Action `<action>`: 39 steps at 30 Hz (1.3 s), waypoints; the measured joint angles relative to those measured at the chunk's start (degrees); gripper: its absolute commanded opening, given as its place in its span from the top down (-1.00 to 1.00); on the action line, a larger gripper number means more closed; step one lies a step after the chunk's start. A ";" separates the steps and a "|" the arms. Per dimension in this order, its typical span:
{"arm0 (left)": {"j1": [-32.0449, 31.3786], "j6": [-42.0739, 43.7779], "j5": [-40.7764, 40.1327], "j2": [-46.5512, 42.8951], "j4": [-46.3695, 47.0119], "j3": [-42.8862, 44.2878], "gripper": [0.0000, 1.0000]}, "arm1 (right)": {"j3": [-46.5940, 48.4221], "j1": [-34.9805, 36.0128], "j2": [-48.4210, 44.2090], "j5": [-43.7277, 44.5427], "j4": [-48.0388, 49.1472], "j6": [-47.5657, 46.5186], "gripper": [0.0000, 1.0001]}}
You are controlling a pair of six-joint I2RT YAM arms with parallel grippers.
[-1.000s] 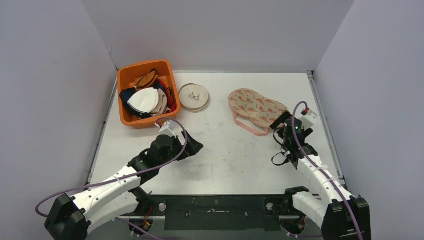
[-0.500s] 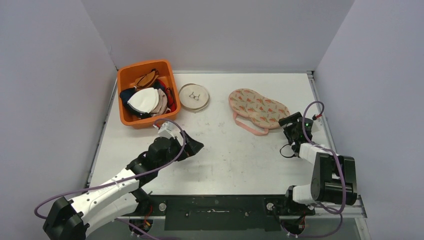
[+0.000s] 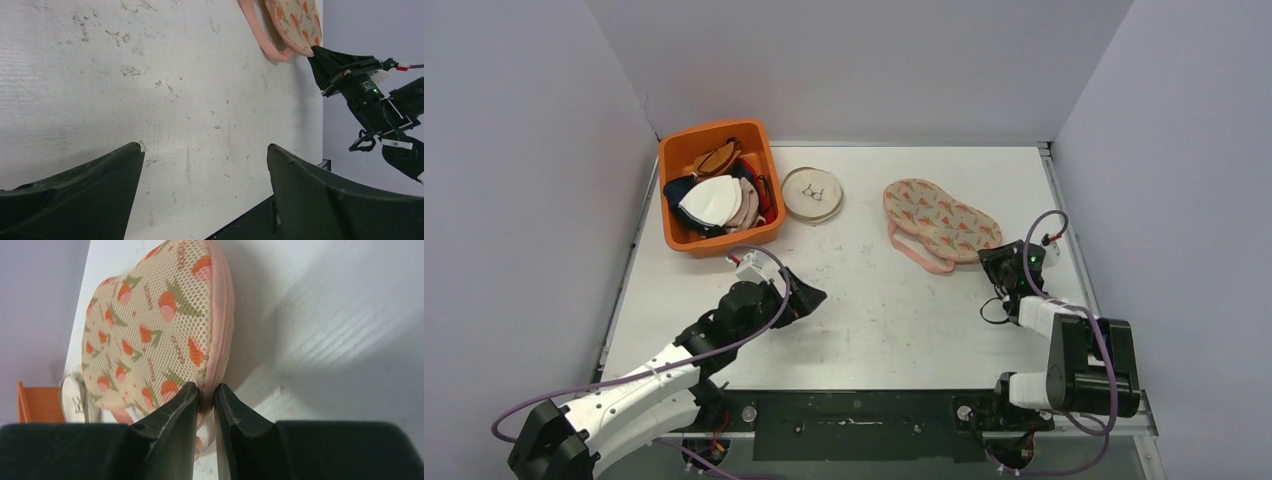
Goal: Unzip the laundry bag and remove the bra
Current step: Adjust the laundry bag at the center of the board.
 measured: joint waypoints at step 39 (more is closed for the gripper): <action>-1.40 2.03 4.11 1.31 3.43 -2.62 -0.88 | 4.31 9.53 -0.26 6.75 -7.17 -13.97 -0.92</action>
